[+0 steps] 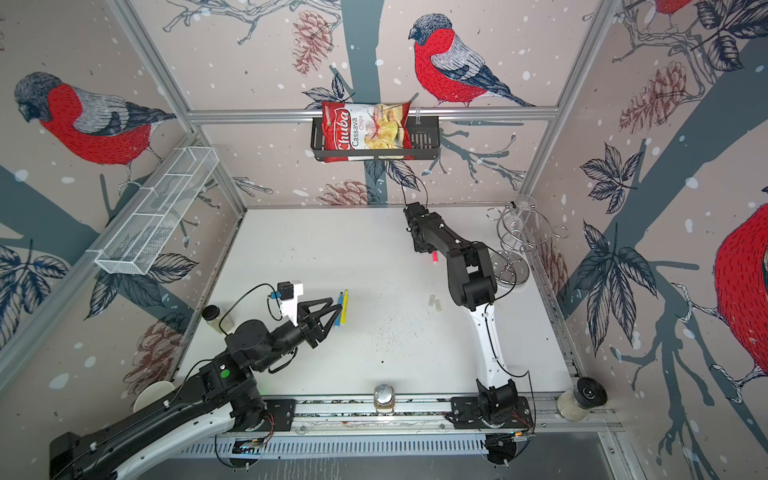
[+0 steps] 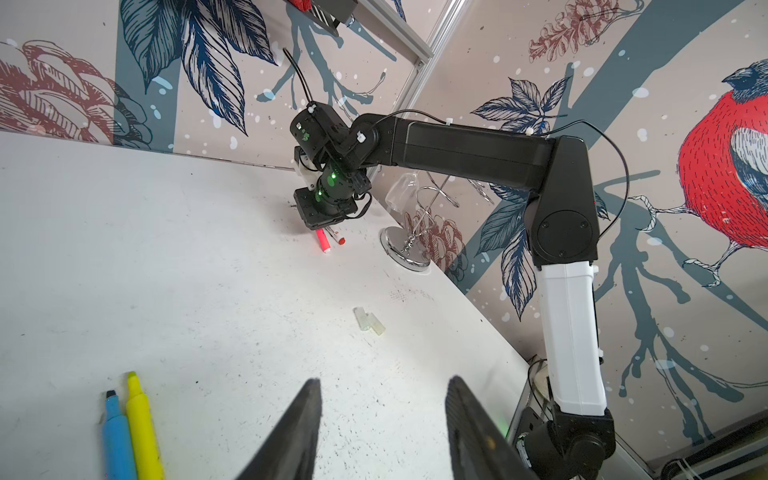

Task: Insert the pens into the pen caps
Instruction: 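Lower the pink highlighter beside the red-capped marker and open the right gripper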

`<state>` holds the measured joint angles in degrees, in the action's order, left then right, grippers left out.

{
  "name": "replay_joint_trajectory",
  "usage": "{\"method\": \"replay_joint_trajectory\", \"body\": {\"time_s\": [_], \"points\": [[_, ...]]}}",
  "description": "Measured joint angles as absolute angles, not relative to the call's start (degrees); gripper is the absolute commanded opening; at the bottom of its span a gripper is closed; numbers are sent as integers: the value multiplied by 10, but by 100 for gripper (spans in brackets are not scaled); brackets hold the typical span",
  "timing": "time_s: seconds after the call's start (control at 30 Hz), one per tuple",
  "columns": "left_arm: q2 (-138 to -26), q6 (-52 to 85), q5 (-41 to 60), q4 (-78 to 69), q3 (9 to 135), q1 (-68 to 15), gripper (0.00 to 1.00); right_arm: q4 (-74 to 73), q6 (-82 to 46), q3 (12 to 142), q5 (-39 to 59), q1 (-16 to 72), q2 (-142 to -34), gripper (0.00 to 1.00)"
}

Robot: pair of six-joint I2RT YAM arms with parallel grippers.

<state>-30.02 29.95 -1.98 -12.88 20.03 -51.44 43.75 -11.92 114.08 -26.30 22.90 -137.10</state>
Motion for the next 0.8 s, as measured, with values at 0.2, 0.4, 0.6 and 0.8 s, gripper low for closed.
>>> {"method": "replay_joint_trajectory", "body": {"time_s": [0.2,0.4,0.6,0.8], "points": [[-301,300,-20,-129,201,-514,49,440,-119,1146,-279,226,-1380,16],[-310,297,-20,-129,210,-514,49,440,-117,1149,-294,223,-1384,17],[-311,295,-20,-129,214,-514,49,443,-115,1168,-301,221,-1396,19],[-312,295,-20,-129,216,-514,49,449,-107,1175,-308,221,-1400,21]]}}
